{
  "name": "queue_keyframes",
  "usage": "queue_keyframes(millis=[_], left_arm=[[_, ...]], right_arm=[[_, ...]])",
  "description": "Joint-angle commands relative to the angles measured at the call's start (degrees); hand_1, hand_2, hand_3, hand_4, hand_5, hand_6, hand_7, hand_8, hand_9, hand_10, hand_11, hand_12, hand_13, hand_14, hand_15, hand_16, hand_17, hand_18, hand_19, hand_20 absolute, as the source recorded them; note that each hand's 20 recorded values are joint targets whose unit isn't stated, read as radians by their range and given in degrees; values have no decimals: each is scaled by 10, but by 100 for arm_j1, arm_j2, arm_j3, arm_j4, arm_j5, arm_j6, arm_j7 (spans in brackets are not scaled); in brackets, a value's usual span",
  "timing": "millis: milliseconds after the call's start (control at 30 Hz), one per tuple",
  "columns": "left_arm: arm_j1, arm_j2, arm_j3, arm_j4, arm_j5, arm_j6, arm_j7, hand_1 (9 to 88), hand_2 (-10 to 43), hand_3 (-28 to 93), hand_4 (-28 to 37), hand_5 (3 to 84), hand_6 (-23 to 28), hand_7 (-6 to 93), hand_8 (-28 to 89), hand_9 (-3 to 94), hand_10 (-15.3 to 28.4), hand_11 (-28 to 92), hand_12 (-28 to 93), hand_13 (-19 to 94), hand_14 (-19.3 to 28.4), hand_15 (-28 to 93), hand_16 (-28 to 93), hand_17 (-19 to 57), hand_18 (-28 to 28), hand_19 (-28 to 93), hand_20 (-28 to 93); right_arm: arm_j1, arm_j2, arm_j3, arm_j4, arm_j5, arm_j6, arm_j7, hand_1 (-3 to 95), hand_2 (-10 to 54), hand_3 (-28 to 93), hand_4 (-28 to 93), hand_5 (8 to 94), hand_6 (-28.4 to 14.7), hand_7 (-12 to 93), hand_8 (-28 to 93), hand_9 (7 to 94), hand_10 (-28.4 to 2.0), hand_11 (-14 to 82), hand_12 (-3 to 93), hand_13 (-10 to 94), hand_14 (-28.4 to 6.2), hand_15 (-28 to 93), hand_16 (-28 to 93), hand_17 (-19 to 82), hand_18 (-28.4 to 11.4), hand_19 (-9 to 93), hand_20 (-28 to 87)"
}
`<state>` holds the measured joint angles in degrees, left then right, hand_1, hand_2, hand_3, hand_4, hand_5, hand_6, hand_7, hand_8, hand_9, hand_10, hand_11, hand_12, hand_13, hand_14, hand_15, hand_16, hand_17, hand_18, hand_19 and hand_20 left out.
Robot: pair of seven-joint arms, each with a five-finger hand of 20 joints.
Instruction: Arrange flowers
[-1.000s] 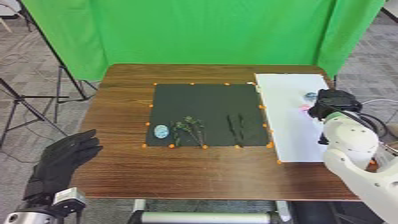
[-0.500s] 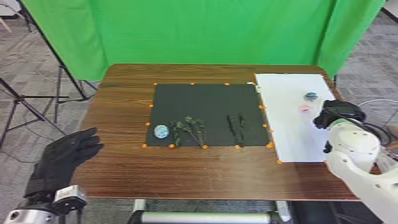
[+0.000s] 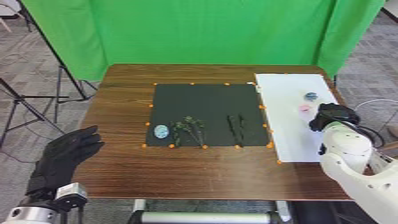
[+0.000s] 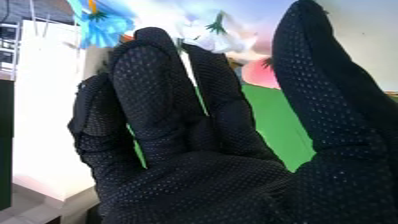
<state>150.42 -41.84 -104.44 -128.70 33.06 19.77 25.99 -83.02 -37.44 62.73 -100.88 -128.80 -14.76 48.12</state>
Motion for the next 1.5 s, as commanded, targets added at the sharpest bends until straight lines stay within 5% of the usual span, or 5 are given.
queue_keyframes(millis=[33, 333, 867, 1100, 1500], left_arm=[[-31, 29, 22, 39, 24, -108, -51, 274, 31, 825, -195, 426, 119, 197, -108, 368, 210, 386, 102, 252, 267, 651, -141, -90, 228, 599, 161], [-47, 53, 10, 55, 40, -135, -86, 273, 30, 826, -195, 426, 119, 197, -108, 368, 210, 387, 102, 253, 267, 651, -141, -90, 228, 599, 161], [361, 34, -335, -41, -71, 5, 21, 274, 32, 823, -195, 426, 119, 197, -108, 368, 210, 388, 101, 252, 267, 651, -141, -91, 228, 600, 161], [238, 2, -314, -21, -20, -40, -105, 274, 33, 822, -195, 426, 119, 197, -108, 368, 210, 387, 101, 252, 268, 650, -141, -90, 228, 600, 161], [-212, -85, -217, 94, 171, -240, -407, 273, 32, 824, -195, 426, 119, 197, -108, 368, 210, 387, 101, 252, 267, 651, -141, -91, 228, 600, 161]], right_arm=[[65, 66, -267, 173, -309, 421, 169, 397, -58, 792, -276, 588, -32, 236, -132, 622, -173, 222, 164, 643, -116, 759, 155, 363, -235, 932, 286], [43, 174, -448, 195, -623, 1038, 166, 534, -33, 670, -282, 761, 12, 278, -16, 823, -88, 188, 240, 739, -72, 698, 187, 408, -222, 932, 289], [1532, -176, -1755, -797, -763, 1758, -858, 531, -48, 712, -283, 794, 7, 257, 23, 860, -87, 200, 267, 763, -60, 692, 204, 423, -220, 932, 311], [2609, -1165, -3004, -827, -705, 1864, -1369, 528, -47, 716, -283, 794, 7, 255, 27, 859, -87, 201, 270, 763, -60, 691, 208, 422, -219, 932, 315], [3020, -3004, -3712, 306, -1246, 1730, -1870, 519, -47, 723, -283, 792, 11, 260, 25, 856, -87, 204, 270, 757, -59, 692, 212, 418, -216, 932, 315]])
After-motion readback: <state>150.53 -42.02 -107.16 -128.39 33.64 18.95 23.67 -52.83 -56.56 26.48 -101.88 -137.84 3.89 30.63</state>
